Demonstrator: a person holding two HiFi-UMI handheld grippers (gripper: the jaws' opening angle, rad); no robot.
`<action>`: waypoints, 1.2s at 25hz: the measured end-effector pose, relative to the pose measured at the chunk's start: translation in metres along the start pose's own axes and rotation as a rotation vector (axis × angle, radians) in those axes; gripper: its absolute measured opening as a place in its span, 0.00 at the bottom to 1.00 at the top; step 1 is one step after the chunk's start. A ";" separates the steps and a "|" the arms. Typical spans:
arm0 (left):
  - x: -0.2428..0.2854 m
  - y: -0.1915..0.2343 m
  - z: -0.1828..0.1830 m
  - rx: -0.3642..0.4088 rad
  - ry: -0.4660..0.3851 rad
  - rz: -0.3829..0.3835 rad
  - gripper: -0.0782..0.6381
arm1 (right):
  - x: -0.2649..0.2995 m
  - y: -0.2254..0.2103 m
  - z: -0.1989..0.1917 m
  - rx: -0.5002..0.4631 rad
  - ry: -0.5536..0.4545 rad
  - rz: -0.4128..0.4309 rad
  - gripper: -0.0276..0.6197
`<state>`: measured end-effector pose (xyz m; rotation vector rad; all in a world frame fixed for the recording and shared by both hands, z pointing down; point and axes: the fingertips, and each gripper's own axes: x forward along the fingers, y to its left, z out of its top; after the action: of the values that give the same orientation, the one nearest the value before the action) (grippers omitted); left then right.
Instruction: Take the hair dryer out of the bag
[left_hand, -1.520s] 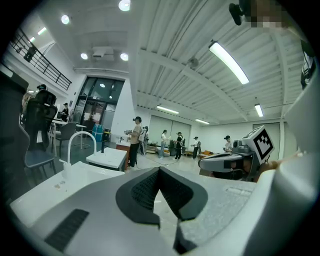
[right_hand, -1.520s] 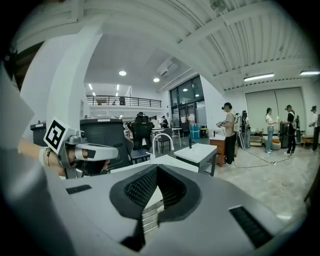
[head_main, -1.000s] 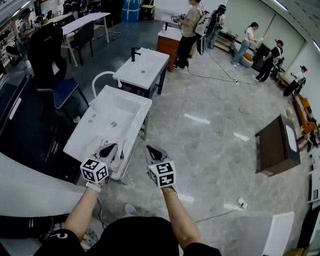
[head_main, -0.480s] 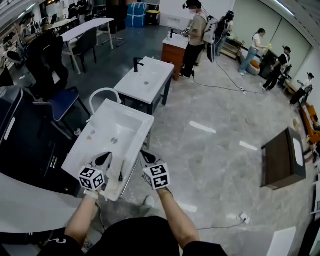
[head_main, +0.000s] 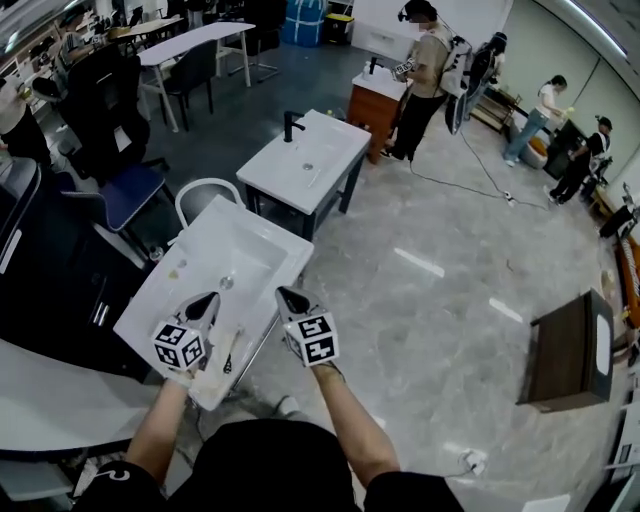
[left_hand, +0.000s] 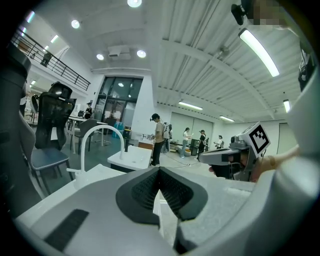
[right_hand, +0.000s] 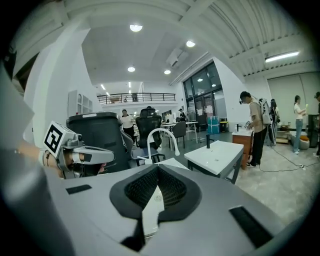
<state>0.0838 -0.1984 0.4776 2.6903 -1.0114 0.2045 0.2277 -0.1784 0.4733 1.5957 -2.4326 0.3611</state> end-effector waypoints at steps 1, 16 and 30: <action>0.001 0.002 -0.003 -0.002 0.002 0.010 0.10 | 0.004 -0.003 0.000 -0.002 -0.002 0.006 0.04; -0.039 0.069 -0.059 -0.003 0.107 0.134 0.10 | 0.058 0.030 -0.043 0.006 0.099 0.095 0.04; -0.058 0.053 -0.205 0.024 0.406 -0.038 0.11 | 0.082 0.079 -0.138 0.047 0.253 0.126 0.04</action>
<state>-0.0029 -0.1414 0.6708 2.5338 -0.8346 0.7236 0.1287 -0.1761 0.6219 1.3259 -2.3489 0.6058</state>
